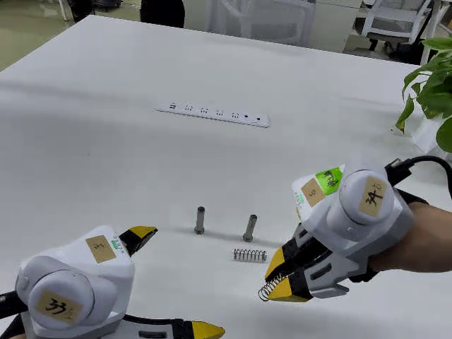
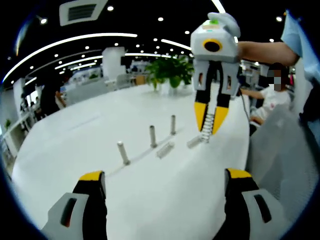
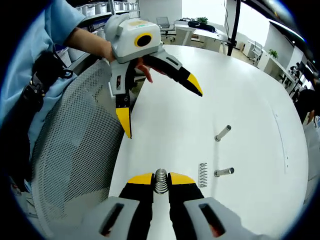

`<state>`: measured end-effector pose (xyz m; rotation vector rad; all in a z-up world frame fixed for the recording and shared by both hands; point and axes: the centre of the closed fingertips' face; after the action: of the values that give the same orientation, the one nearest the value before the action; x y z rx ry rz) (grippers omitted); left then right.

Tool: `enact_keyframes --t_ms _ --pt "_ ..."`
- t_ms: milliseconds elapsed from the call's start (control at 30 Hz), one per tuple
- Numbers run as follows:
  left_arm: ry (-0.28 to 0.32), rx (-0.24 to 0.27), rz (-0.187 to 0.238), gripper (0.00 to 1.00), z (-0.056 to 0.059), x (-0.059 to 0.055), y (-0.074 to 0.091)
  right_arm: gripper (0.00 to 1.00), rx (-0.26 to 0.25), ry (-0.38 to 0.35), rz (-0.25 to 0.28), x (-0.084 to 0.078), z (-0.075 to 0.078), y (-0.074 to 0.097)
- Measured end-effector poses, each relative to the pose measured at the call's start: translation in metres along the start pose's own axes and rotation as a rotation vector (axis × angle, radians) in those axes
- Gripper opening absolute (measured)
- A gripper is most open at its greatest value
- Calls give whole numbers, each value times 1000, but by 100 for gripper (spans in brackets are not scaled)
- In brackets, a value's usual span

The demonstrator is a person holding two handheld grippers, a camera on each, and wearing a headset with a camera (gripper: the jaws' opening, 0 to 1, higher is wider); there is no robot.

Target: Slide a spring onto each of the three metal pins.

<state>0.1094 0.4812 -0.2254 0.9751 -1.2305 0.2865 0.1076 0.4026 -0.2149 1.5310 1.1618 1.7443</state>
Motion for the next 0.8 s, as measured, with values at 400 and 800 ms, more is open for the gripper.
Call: enact_keyframes --t_ms 400,800 --pt "-8 32 -32 100 -5 -12 3 12 -4 139 -99 23 42 -4" --pt "2 15 -34 100 -8 -18 3 12 -40 267 -156 53 90 -12"
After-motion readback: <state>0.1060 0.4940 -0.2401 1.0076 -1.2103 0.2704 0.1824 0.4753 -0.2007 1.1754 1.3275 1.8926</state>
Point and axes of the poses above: the centre of the closed fingertips' face, and the gripper's own axes: y roughly backward along the fingers, z roughly to its right, x roughly out of its top, and after that the axes turned 1 degree about -x, right-handed
